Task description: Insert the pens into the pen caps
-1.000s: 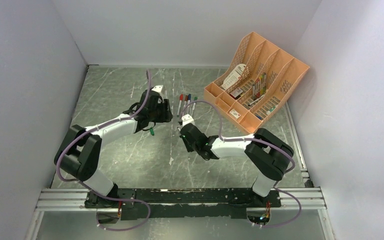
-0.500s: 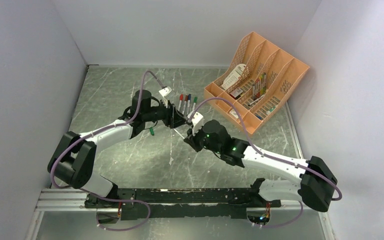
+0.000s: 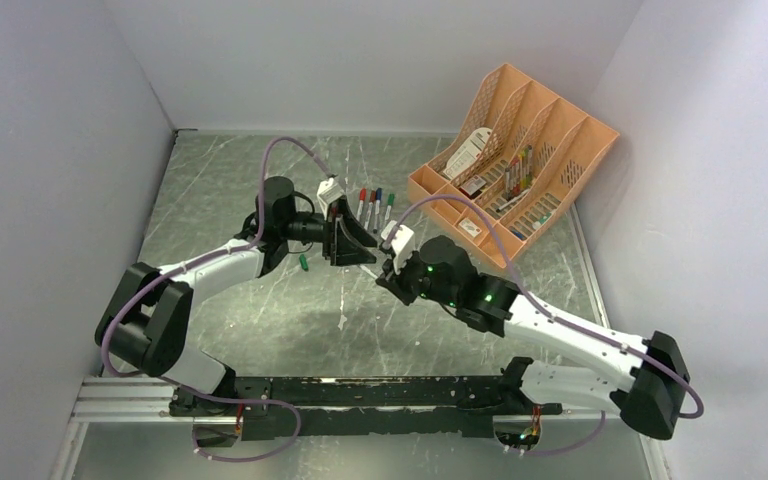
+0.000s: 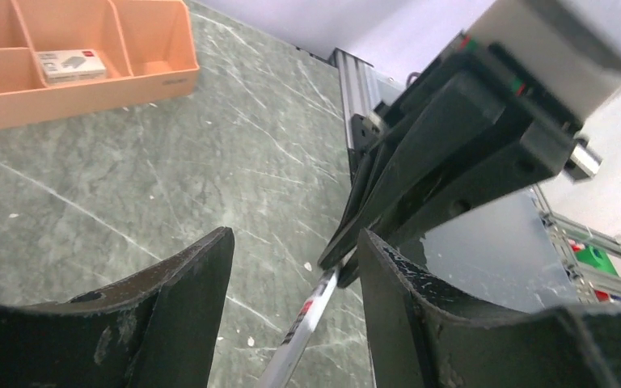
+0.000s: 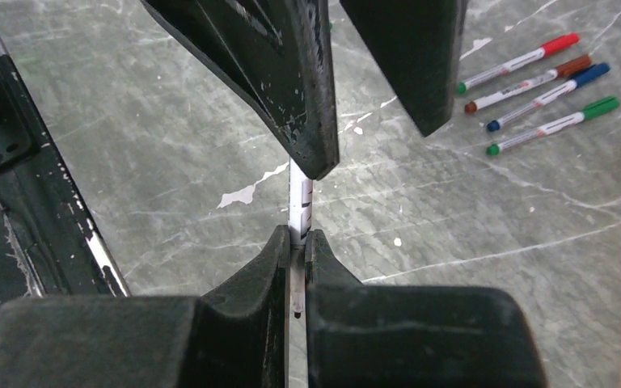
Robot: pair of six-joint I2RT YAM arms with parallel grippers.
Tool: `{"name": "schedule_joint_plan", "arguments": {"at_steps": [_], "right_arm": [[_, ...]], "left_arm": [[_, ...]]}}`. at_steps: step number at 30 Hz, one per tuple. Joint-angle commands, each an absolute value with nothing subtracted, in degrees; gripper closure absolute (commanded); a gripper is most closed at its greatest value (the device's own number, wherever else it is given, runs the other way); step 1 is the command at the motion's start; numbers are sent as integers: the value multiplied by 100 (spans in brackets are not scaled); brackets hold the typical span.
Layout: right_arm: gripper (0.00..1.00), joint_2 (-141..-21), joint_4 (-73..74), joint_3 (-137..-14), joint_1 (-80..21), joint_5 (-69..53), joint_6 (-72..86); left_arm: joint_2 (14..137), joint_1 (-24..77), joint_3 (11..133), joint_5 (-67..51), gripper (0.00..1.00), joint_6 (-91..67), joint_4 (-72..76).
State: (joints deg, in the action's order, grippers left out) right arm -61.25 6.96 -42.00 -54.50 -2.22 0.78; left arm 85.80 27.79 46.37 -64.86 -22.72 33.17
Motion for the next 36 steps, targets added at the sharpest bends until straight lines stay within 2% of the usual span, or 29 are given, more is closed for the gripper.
{"name": "schedule_joint_plan", "arguments": {"at_steps": [1, 7, 9, 12, 15, 18, 23, 26, 28, 31, 33, 36], "right_arm": [[100, -5690, 1259, -4494, -5436, -346, -170], [100, -5525, 1531, -4561, -5423, -216, -242], [100, -5492, 1535, -4559, -5430, -166, -271], [100, -5497, 1532, -4587, -5423, -124, -302], [100, -5522, 1596, -4630, -5421, -7, -339], [100, -5485, 1653, -4679, -5418, 62, -379], [100, -5425, 1735, -4728, -5402, 45, -396], [100, -5393, 1743, -4723, -5393, 105, -396], [100, -5381, 1723, -4696, -5386, 175, -403], [100, -5414, 1718, -4698, -5365, 221, -400], [100, -5433, 1699, -4685, -5357, 219, -396], [100, -5428, 1574, -4638, -5357, 404, -298]], "left_arm": [[8692, 2731, 4962, -7114, 32, -1692, 2890], [8758, 2716, 4591, -7620, 32, -3096, 4821], [8794, 2717, 4594, -7709, 34, -3236, 4959], [8848, 2722, 4606, -7757, 42, -3248, 4961], [8905, 2720, 4559, -7849, 44, -3381, 5130], [8936, 2725, 4561, -7822, 44, -3184, 4901], [8960, 2731, 4772, -7671, 39, -2316, 3703], [8952, 2744, 4913, -7628, 40, -1780, 3099], [8956, 2780, 4950, -7631, 47, -1665, 2951], [8939, 2812, 4936, -7612, 69, -1625, 2928], [8930, 2819, 4947, -7611, 91, -1562, 2865], [8921, 2835, 4875, -7656, 93, -1740, 3191]]}}
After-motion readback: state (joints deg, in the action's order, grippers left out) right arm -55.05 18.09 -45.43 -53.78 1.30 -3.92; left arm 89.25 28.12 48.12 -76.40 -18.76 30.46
